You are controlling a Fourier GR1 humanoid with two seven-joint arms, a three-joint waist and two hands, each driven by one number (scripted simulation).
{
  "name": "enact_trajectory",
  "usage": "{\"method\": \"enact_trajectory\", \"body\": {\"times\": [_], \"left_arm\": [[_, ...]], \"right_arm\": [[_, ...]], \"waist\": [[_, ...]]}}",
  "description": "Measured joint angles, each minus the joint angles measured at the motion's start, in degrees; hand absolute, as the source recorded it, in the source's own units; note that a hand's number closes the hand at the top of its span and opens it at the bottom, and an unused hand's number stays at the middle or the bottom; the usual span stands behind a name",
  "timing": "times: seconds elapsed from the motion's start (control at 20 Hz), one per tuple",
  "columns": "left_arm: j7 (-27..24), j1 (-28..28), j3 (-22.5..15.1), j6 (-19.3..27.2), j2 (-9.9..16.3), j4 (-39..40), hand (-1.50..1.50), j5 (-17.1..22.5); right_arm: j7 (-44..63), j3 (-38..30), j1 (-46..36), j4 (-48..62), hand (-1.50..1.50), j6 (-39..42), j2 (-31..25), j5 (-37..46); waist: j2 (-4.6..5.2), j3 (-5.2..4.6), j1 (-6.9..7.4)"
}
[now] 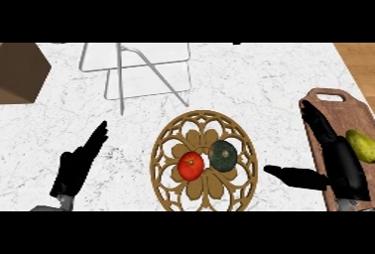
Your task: Pick the squash from the placemat and place it in the tiered shelf
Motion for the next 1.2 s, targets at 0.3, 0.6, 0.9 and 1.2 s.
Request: {"method": "enact_trajectory", "body": {"times": [0.3, 0.6, 0.9, 1.2], "left_arm": [[0.19, -1.03, -0.35, -0.38, -0.52, 0.79, 0.00, -0.61], [0.28, -1.23, -1.00, -0.87, -0.55, 0.54, 0.00, -1.13], [0.03, -2.20, -1.24, -1.14, -1.29, 1.74, 0.00, -1.65], [0.57, -1.93, -0.53, -0.63, -1.58, 1.07, 0.00, -1.84]], "right_arm": [[19.66, 6.82, -3.70, -8.11, -1.50, 5.88, -8.28, 6.42], [39.12, 12.91, -11.34, -8.42, -1.50, 13.34, -16.21, 19.11], [53.85, 20.97, -23.28, -6.81, -1.50, 21.11, -8.22, 27.23], [58.09, 24.91, -29.15, 1.19, -1.50, 24.15, 4.00, 29.62]], "waist": [[-0.01, -0.24, 0.81], [0.02, -0.45, 2.25], [0.22, -0.28, 2.86], [0.20, -0.10, 2.31]]}}
